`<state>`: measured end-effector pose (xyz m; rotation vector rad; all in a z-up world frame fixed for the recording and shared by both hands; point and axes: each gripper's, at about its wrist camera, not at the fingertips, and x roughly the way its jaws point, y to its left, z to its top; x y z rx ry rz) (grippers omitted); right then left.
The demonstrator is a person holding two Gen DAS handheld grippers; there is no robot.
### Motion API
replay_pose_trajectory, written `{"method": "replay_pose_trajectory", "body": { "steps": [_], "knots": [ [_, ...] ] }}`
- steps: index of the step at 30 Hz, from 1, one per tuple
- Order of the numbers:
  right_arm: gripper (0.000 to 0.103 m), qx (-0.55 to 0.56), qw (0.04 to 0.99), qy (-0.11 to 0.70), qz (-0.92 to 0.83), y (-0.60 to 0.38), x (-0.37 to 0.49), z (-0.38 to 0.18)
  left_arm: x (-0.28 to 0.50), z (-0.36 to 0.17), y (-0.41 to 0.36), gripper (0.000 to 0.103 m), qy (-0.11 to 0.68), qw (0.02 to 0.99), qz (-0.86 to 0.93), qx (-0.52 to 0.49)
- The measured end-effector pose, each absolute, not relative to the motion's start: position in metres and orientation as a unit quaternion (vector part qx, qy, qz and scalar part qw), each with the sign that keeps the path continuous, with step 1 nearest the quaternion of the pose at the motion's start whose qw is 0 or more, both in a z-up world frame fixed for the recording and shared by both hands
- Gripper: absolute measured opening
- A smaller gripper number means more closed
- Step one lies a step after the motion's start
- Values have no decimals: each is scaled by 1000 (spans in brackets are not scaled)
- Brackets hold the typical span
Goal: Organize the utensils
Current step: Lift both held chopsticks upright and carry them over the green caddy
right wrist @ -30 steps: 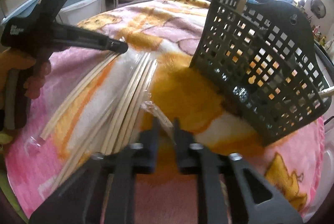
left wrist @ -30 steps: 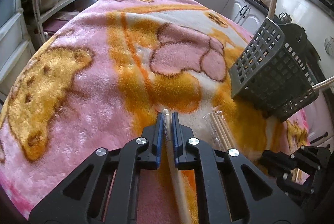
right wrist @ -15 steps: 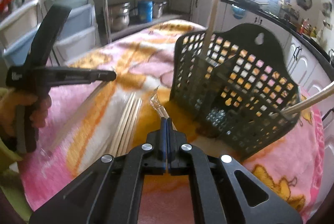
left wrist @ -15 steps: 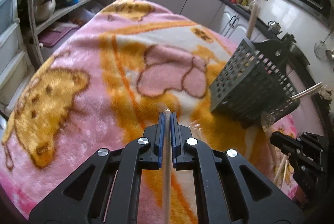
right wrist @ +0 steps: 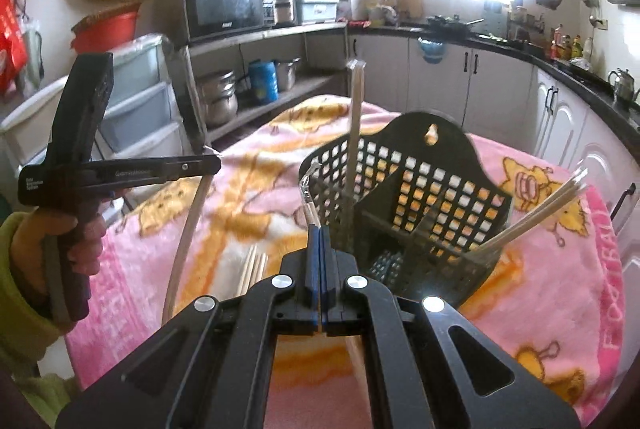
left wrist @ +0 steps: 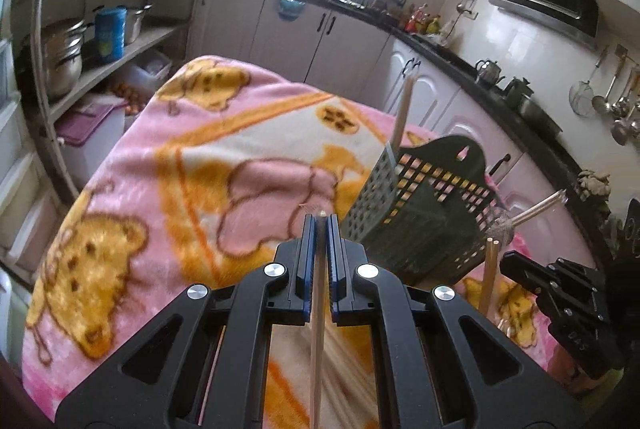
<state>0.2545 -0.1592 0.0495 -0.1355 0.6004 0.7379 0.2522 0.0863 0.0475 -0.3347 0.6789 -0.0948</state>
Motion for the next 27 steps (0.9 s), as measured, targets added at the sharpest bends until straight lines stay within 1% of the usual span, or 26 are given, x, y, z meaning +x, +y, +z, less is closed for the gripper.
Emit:
{"method": "replay_pose_trajectory", "body": {
  "steps": [20, 27],
  "knots": [
    [1, -8, 908, 229, 351, -181, 274, 104, 281, 134, 58, 1, 264, 947, -104, -149],
    [1, 13, 916, 206, 344, -187, 289, 129, 290, 172, 43, 1, 235, 956, -122, -125]
  ]
}}
